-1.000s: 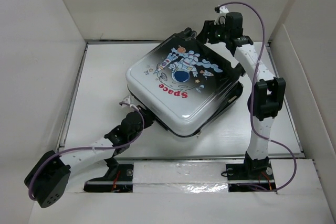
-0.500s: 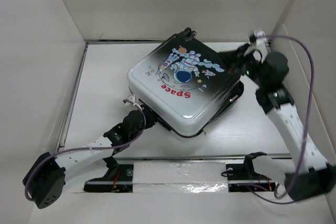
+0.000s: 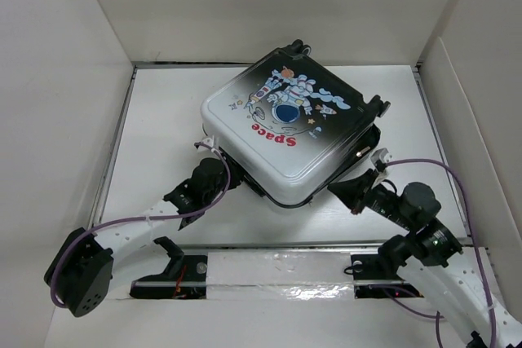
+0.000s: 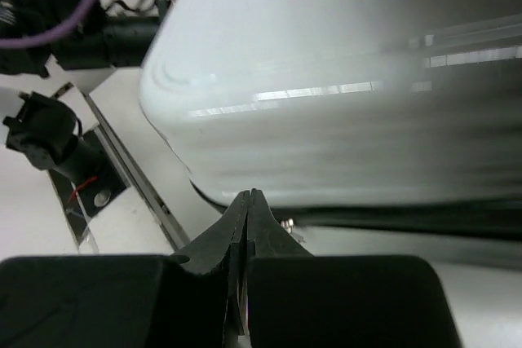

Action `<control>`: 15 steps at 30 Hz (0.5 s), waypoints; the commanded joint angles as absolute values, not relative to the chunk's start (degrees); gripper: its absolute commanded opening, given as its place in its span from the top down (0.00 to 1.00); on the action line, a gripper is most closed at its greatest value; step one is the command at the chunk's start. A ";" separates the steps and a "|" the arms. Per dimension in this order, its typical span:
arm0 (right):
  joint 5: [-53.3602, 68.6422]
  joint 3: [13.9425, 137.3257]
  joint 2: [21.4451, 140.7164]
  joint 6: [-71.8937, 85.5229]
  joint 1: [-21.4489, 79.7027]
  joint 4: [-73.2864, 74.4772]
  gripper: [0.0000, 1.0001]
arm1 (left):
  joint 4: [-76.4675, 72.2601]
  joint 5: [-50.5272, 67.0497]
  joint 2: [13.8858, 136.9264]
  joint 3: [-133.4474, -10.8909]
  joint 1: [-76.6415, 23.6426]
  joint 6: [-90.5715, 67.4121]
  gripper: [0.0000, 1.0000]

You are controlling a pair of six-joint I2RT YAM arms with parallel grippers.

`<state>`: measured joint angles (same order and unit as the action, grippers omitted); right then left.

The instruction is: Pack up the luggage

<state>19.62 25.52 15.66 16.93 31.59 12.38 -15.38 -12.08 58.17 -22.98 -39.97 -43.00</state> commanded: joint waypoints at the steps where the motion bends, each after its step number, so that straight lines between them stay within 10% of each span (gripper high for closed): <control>1: 14.86 25.49 15.73 20.39 33.39 21.34 0.98 | -22.50 -11.87 57.48 -27.34 -39.55 -40.69 0.83; 7: 14.24 22.77 24.94 21.71 37.43 18.73 0.63 | -18.04 -13.78 56.52 -26.37 -39.55 -39.91 0.79; 15: 11.08 20.13 30.40 20.83 41.65 9.67 0.59 | -7.21 -21.01 46.68 -24.44 -39.03 -40.96 0.44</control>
